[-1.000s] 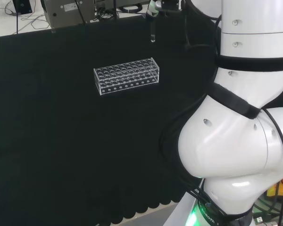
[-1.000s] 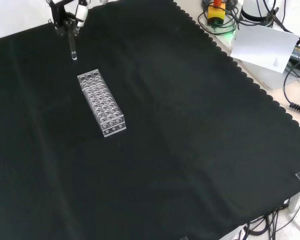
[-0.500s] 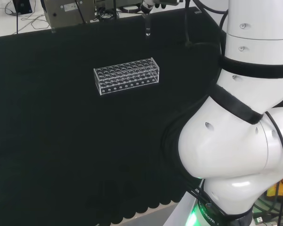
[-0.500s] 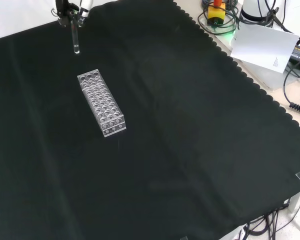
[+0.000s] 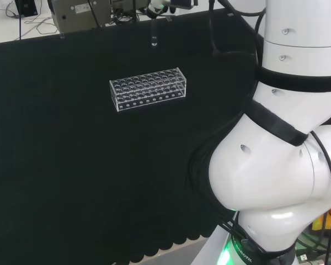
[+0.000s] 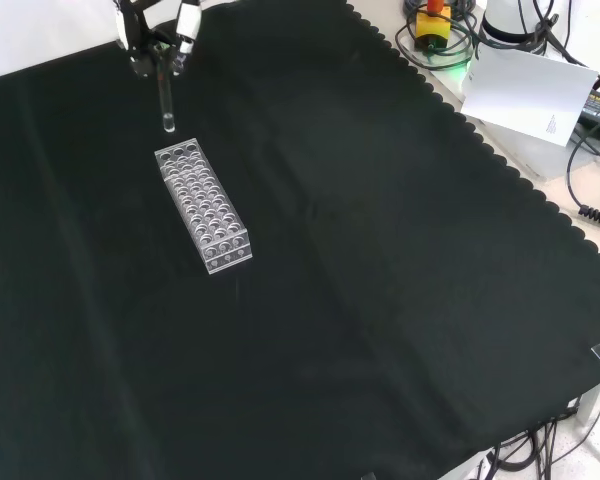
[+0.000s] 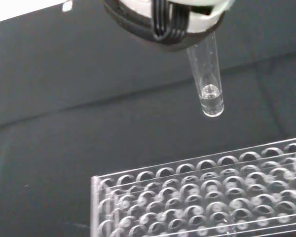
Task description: Shake the test tube.
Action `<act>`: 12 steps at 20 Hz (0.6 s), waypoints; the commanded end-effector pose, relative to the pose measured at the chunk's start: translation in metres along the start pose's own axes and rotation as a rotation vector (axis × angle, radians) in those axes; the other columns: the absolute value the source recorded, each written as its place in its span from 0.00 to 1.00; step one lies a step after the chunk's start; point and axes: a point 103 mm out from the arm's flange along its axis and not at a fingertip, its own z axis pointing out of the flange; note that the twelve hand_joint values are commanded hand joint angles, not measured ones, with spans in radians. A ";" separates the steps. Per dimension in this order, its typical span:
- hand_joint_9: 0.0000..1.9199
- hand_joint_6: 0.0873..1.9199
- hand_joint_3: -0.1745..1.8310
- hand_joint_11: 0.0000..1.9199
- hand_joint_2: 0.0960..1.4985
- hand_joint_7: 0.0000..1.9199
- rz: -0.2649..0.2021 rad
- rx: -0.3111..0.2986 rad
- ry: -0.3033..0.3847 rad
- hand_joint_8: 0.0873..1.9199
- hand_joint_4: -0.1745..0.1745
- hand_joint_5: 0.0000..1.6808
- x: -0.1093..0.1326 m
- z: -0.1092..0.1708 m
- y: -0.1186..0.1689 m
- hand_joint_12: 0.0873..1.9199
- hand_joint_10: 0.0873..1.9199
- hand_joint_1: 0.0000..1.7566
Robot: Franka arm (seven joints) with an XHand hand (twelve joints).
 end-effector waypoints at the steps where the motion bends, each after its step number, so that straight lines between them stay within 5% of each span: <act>1: 0.65 0.09 0.21 0.72 0.55 0.64 -0.095 0.035 0.040 0.42 0.00 0.74 0.040 0.011 -0.004 0.37 0.34 0.81; 6: 0.65 0.08 0.21 0.72 0.55 0.64 -0.152 0.049 0.053 0.42 0.00 0.74 0.061 0.015 -0.008 0.38 0.35 0.81; 12: 0.65 0.08 0.21 0.72 0.55 0.64 -0.095 0.049 0.024 0.42 0.00 0.74 0.042 0.015 -0.004 0.38 0.35 0.81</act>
